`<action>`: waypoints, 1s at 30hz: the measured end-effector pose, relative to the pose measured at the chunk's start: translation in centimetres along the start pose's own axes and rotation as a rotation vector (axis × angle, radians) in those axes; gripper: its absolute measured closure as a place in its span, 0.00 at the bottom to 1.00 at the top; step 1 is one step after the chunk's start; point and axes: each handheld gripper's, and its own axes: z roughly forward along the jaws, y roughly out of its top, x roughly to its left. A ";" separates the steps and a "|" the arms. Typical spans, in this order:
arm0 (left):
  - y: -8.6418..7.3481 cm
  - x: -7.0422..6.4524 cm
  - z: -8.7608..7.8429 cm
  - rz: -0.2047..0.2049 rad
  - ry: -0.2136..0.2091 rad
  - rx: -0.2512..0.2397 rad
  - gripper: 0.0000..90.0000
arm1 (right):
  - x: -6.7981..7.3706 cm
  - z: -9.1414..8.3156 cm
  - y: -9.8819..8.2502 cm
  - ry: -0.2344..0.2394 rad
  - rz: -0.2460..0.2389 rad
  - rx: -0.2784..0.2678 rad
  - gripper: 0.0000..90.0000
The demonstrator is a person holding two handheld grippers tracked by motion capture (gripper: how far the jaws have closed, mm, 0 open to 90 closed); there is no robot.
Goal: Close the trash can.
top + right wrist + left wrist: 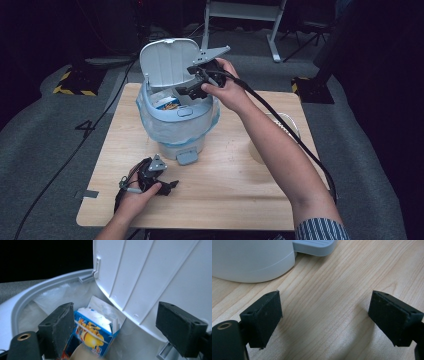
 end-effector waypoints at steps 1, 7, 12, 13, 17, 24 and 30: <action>0.0 0.0 0.0 -0.001 0.000 0.001 0.13 | 0.1 -0.2 0.1 0.001 0.001 -0.003 0.18; 0.0 0.0 0.0 0.001 0.001 0.001 0.13 | 0.3 -1.7 0.6 0.000 0.000 -0.005 0.18; -0.1 0.0 -0.1 -0.002 -0.002 -0.002 0.14 | 0.3 -4.1 0.5 -0.018 0.017 -0.009 0.18; -0.2 0.0 -0.1 0.000 0.000 -0.002 0.14 | 0.3 -4.7 0.4 -0.023 0.019 -0.005 0.18; -0.4 0.2 -0.4 0.005 0.001 -0.001 0.14 | 0.1 -7.4 -0.3 -0.058 0.014 0.009 0.19; -0.6 0.4 -0.6 0.006 0.004 -0.001 0.14 | -0.7 -12.6 -2.1 -0.097 0.048 0.004 0.19; -0.6 0.4 -0.6 0.003 0.001 -0.001 0.14 | -1.2 -16.4 -4.3 -0.117 0.083 -0.004 0.19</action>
